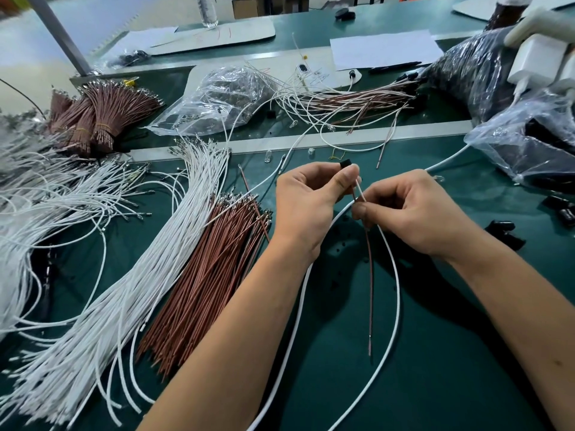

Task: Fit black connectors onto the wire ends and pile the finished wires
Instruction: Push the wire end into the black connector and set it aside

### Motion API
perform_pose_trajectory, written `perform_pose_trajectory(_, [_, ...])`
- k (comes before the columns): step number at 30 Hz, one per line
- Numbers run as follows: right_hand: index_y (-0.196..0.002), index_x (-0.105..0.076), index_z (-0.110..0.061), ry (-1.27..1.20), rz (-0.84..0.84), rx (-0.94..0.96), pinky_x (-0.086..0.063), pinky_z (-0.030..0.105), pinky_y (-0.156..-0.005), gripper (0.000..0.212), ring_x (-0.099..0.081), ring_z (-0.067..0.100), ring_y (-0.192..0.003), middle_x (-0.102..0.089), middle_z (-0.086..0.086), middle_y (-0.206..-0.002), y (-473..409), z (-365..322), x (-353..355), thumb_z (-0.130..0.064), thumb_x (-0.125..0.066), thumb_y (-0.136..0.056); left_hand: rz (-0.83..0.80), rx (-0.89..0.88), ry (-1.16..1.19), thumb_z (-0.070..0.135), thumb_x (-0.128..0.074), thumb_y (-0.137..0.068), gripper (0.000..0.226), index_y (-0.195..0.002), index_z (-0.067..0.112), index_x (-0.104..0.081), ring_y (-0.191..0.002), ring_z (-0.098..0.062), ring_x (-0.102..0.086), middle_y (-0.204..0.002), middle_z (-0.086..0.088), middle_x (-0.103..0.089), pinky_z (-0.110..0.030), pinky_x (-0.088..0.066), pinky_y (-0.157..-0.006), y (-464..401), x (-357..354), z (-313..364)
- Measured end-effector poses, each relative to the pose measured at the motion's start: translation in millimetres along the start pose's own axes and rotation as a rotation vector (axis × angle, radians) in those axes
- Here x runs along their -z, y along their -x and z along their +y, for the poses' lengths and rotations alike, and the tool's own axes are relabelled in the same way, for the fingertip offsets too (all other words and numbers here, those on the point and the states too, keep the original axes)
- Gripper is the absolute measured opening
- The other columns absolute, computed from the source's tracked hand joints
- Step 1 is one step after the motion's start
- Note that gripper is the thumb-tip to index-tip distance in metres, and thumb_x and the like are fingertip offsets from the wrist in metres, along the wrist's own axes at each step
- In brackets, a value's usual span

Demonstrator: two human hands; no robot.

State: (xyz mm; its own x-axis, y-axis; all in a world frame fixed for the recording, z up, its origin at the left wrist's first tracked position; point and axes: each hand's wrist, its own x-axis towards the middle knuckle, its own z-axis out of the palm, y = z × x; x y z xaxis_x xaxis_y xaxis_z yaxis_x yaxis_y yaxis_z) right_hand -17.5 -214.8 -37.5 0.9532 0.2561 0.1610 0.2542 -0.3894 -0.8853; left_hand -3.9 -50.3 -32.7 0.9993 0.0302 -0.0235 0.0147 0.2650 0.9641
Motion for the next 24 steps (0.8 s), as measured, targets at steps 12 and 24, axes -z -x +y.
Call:
perform_pose_trajectory(12, [-0.077,-0.08,-0.018,0.029,0.085,0.034,-0.04,0.033,-0.052,0.023,-0.053,0.015,-0.056,-0.069,0.012,-0.065,0,-1,-11,-0.022,-0.071,-0.097,-0.011,0.035,0.068,0.004,-0.075,-0.087,0.009,-0.082,0.008,-0.07,-0.074,-0.022,-0.07,-0.081,-0.013,-0.076,-0.039,-0.059,-0.083,1,5,9])
perform_pose_trajectory(24, [-0.078,-0.077,-0.013,-0.055,0.179,0.029,-0.047,0.027,-0.062,0.015,-0.058,0.009,-0.062,-0.072,0.009,-0.07,3,0,-16,-0.014,-0.076,-0.093,-0.005,0.099,0.167,0.005,-0.074,-0.088,0.007,-0.087,0.002,-0.069,-0.071,-0.022,-0.07,-0.081,-0.014,-0.076,-0.033,-0.061,-0.071,3,-3,6])
